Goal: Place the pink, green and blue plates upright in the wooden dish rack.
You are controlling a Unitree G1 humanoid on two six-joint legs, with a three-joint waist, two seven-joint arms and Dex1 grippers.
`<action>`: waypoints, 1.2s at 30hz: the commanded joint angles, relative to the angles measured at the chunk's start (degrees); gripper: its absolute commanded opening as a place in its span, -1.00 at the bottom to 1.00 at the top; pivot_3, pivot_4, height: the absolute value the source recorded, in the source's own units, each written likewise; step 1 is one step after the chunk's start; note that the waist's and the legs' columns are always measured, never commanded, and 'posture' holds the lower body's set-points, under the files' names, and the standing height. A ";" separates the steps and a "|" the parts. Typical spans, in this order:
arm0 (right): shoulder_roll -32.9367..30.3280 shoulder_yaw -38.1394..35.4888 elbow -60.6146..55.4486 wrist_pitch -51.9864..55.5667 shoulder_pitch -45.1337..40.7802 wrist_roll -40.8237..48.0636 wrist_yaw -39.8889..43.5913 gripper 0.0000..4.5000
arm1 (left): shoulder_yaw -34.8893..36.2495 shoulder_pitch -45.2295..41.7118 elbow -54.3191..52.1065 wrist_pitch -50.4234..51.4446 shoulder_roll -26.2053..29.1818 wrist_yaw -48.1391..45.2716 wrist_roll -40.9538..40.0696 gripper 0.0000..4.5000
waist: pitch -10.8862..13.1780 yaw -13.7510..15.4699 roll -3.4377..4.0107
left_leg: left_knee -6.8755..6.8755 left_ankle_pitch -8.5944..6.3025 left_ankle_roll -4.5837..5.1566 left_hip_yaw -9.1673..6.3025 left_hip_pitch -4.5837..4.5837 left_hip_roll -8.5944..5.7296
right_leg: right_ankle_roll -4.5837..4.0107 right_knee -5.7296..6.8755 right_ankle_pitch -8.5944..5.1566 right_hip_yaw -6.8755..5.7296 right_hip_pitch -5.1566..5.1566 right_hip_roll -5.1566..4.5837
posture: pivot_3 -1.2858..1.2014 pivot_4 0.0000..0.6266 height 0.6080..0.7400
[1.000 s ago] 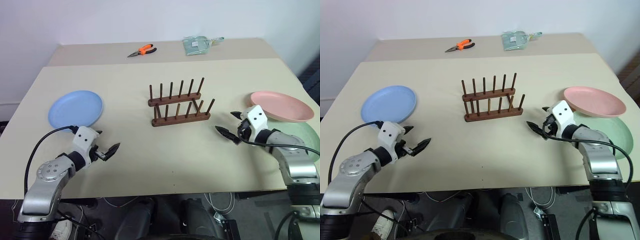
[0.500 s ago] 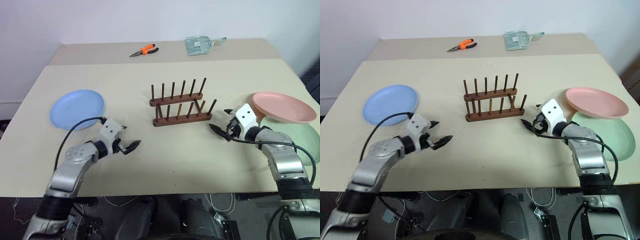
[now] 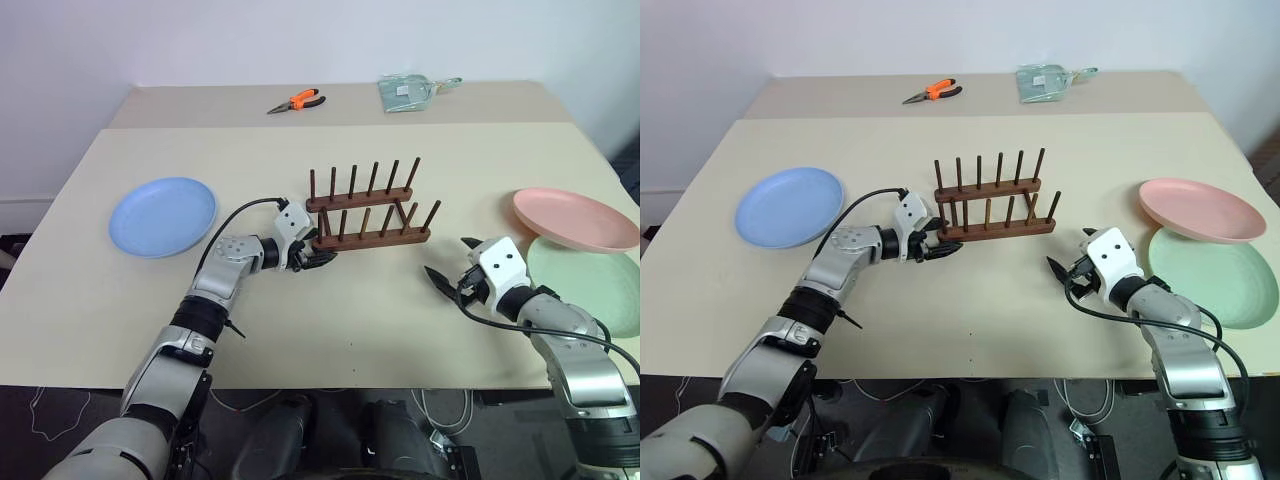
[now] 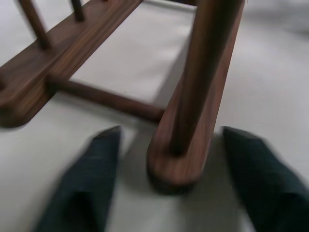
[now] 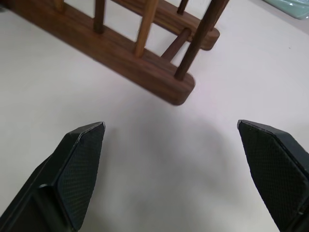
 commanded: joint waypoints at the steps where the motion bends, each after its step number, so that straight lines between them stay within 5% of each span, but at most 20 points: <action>1: -0.41 -0.37 -1.96 -0.38 -0.60 -0.39 -0.09 1.00 | -1.24 2.15 1.02 -0.49 -0.57 -1.24 1.20 -0.47 | 0.00 -0.04 0.00 | 0.00 0.00 0.00 0.01 0.02 0.00 | 0.00 0.00 0.00 0.00 0.03 0.00 | 0.03 -0.52 0.83; 3: -0.64 -0.57 -1.58 -0.32 -0.99 -0.16 0.29 1.00 | -1.41 3.47 -1.35 -1.30 -0.15 -2.60 1.17 -0.65 | -0.02 -0.09 0.02 | 0.01 0.00 0.01 -0.01 0.05 0.01 | 0.01 0.00 0.00 -0.01 0.05 0.01 | 0.03 -0.52 0.83; 10: -5.74 -2.91 2.75 -1.77 0.44 -0.13 4.50 1.00 | -5.32 9.41 -14.58 -4.91 3.75 -10.70 1.30 -0.65 | -0.02 0.09 0.02 | -0.01 -0.01 0.07 0.00 0.05 0.00 | 0.00 -0.03 0.00 -0.01 0.05 0.00 | 0.03 -0.52 0.83; 15: -7.56 -5.79 4.11 -2.83 2.70 -0.03 5.40 1.00 | -6.82 8.00 -13.21 -6.21 3.24 -12.04 2.46 -0.65 | -0.02 0.06 0.02 | 0.04 -0.01 0.08 -0.01 0.04 0.00 | 0.00 -0.07 0.00 -0.02 0.12 0.00 | 0.03 -0.52 0.83; 22: -8.01 -7.34 1.74 -2.52 6.15 0.62 6.55 1.00 | -5.19 6.19 -6.72 -6.90 4.20 -9.39 4.38 0.89 | -0.02 -0.05 0.02 | 0.06 -0.01 0.08 -0.01 0.06 0.01 | 0.01 -0.05 0.00 -0.03 0.12 0.00 | 0.03 -0.52 0.83; 26: -8.17 -7.87 0.30 -1.52 7.05 2.61 8.40 0.89 | -3.38 8.77 -9.39 -4.28 7.64 -8.65 3.33 0.90 | -0.03 -0.34 0.01 | 0.06 -0.01 0.08 -0.01 0.09 0.02 | 0.01 -0.02 0.00 -0.03 0.12 0.02 | 0.03 -0.52 0.83; 29: -8.33 -6.87 -2.53 0.24 8.52 4.99 11.46 0.44 | -0.97 16.83 -21.38 2.85 12.80 -11.48 -1.45 0.54 | -0.09 -1.85 0.10 | -0.02 -0.01 0.08 -0.01 0.14 0.11 | -0.01 0.02 -0.01 -0.02 0.11 0.08 | 0.03 -0.52 0.83; 31: -7.95 -5.55 -3.30 0.76 8.38 4.97 11.97 -0.02 | -1.57 21.14 -29.07 7.11 14.63 -12.28 -3.42 0.12 | -0.10 -2.56 0.12 | -0.15 -0.01 0.08 -0.01 0.19 0.12 | -0.03 0.02 -0.02 0.01 0.09 0.09 | 0.03 -0.52 0.83; 35: -6.65 -2.47 -2.45 0.91 6.18 3.36 10.78 -0.91 | -4.57 23.61 -36.20 12.20 12.29 -8.54 -2.93 -0.72 | -0.16 -2.44 0.23 | -0.04 -0.07 -0.02 0.00 0.19 0.11 | -0.04 0.00 -0.04 0.01 0.20 0.05 | 0.03 -0.52 0.83; 36: -6.34 -1.63 -1.95 0.96 5.53 2.95 10.42 -0.91 | -4.73 23.46 -36.71 13.92 10.41 -6.86 -3.32 -0.72 | -0.16 -1.93 0.23 | -0.01 -0.09 -0.04 0.00 0.19 0.11 | -0.07 -0.02 -0.06 0.01 0.24 0.05 | 0.03 -0.52 0.83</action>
